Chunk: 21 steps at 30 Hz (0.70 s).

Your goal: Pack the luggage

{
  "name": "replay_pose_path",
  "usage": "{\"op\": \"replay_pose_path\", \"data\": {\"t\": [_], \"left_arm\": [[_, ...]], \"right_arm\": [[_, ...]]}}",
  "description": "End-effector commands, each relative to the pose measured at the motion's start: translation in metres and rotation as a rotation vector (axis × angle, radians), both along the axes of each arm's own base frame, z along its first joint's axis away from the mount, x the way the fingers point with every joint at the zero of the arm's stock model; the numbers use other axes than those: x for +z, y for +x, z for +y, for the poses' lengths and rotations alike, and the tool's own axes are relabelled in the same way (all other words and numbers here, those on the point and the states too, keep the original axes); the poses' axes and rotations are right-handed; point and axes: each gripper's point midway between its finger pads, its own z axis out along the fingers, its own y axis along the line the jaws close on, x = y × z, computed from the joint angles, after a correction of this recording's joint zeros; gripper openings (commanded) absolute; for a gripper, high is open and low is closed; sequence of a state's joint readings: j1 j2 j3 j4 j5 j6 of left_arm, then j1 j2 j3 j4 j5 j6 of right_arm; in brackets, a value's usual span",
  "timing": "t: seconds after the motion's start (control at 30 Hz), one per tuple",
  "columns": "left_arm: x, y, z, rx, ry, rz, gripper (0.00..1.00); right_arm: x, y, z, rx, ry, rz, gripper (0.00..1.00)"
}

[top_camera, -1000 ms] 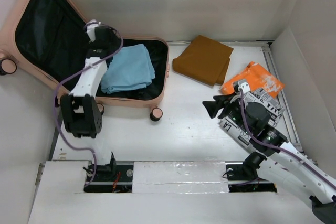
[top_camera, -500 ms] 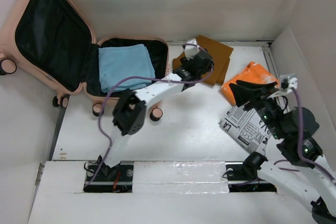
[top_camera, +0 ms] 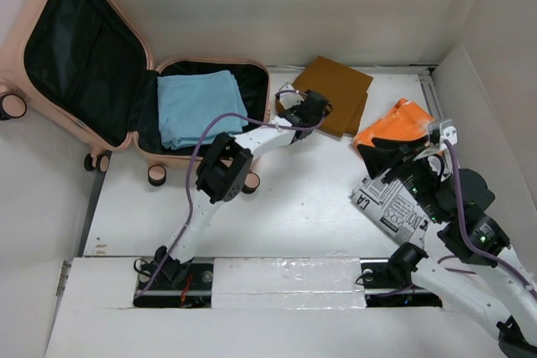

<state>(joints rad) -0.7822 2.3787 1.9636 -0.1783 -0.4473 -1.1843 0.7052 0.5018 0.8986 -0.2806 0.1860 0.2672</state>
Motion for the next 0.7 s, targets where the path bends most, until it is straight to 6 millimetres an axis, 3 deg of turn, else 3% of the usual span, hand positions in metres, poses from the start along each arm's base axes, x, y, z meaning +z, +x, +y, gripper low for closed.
{"op": "replay_pose_path", "data": {"t": [0.0,0.13,0.17,0.27,0.3,0.33,0.43,0.5,0.6,0.63,0.67], "left_arm": [[-0.004,0.004,0.008,0.076,-0.061,0.023,0.79],[-0.041,0.005,0.015,0.094,-0.055,0.108,0.74],[-0.035,0.010,0.010,0.093,-0.067,0.097,0.72],[-0.048,0.013,0.007,0.095,-0.043,0.120,0.66],[-0.042,0.018,0.003,0.094,-0.058,0.105,0.66],[-0.054,0.017,0.004,0.095,-0.045,0.118,0.61],[-0.051,0.021,0.000,0.082,-0.045,0.102,0.34],[-0.050,0.025,0.003,0.055,-0.025,0.093,0.00],[-0.024,0.025,0.012,0.018,0.041,0.033,0.00],[-0.037,0.015,0.029,0.001,0.131,0.050,0.00],[-0.010,0.015,0.038,0.016,0.142,0.002,0.00]], "right_arm": [[0.003,-0.003,-0.001,0.011,0.004,-0.018,0.54],[0.002,-0.002,0.000,0.011,0.004,-0.018,0.54],[0.001,-0.002,0.000,0.011,0.004,-0.018,0.54],[0.004,-0.003,0.001,0.020,0.009,-0.026,0.54],[0.004,-0.003,0.001,0.020,0.009,-0.026,0.54],[0.004,-0.003,0.001,0.020,0.009,-0.026,0.54],[0.004,-0.003,0.001,0.020,0.009,-0.026,0.54],[0.004,-0.003,0.001,0.020,0.009,-0.026,0.54],[0.000,-0.003,0.003,0.029,0.002,-0.019,0.54],[0.002,-0.004,0.005,0.041,0.007,-0.027,0.54],[-0.004,-0.004,0.008,0.050,-0.003,-0.018,0.54]]}}
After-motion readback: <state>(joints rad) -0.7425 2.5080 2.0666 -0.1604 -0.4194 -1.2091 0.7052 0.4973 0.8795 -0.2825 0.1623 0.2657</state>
